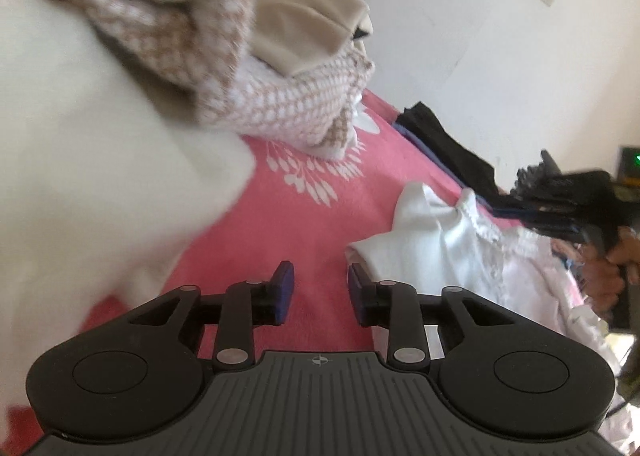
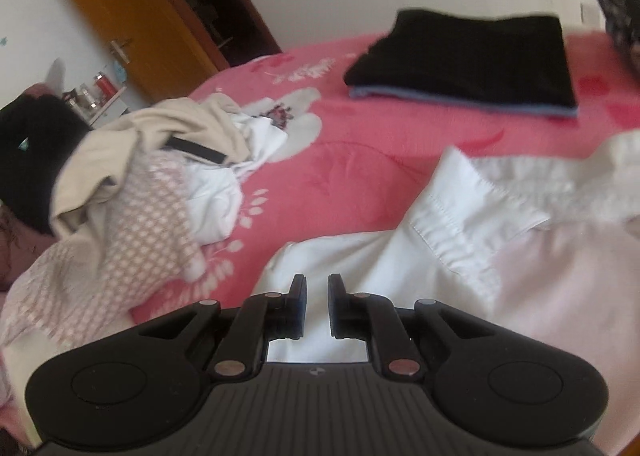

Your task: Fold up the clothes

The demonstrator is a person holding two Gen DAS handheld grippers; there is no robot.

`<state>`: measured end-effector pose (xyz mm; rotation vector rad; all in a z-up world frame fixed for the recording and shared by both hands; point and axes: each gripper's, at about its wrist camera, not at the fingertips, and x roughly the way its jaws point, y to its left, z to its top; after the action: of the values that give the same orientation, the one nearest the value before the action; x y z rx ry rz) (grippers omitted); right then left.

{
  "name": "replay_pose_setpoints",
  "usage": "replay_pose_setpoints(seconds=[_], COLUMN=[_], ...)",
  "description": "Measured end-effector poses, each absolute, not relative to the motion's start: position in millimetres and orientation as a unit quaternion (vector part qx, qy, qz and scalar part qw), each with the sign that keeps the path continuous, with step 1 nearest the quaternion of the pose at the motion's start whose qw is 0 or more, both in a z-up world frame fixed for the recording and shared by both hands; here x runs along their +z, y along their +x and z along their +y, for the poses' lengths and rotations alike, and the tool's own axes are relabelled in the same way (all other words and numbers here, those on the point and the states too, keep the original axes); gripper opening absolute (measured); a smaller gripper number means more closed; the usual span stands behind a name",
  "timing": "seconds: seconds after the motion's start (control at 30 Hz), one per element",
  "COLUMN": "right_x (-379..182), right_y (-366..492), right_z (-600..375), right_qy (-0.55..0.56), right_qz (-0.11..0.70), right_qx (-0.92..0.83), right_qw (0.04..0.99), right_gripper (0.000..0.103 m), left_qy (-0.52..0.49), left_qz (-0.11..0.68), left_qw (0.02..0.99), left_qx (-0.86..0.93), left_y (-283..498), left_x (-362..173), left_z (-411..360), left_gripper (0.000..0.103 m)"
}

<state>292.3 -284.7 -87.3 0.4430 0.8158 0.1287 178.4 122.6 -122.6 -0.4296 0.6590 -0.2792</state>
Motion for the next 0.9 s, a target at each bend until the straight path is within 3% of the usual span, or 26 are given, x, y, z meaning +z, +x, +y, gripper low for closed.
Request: replay_pose_setpoints(seconds=[0.2,0.4,0.7,0.9], right_x=[-26.9,5.9,-50.7,-83.8], right_y=[220.3,123.5,-1.6,-42.2], right_z=[-281.3,-265.7,-201.4,-187.6], right_qy=[0.181,0.176,0.167,0.202], right_qz=[0.367,0.385,0.489,0.504], right_qx=[0.08,0.085,0.102,0.06], right_qw=[0.909,0.902,0.85,0.837], right_gripper=[0.014,0.025,0.025,0.025], left_qy=[-0.205,-0.157,-0.046,0.035], left_qz=[0.319,0.331,0.419,0.445], left_qw=[0.912,0.904,0.853,0.831], left_qx=[-0.156,-0.218,-0.307,-0.333], left_y=[149.9,104.6,25.3,-15.1], left_x=[-96.5,-74.3,-99.7,-125.4], left_z=[128.9,115.7,56.1,29.3], left_gripper=[0.031,0.032,0.032,0.032])
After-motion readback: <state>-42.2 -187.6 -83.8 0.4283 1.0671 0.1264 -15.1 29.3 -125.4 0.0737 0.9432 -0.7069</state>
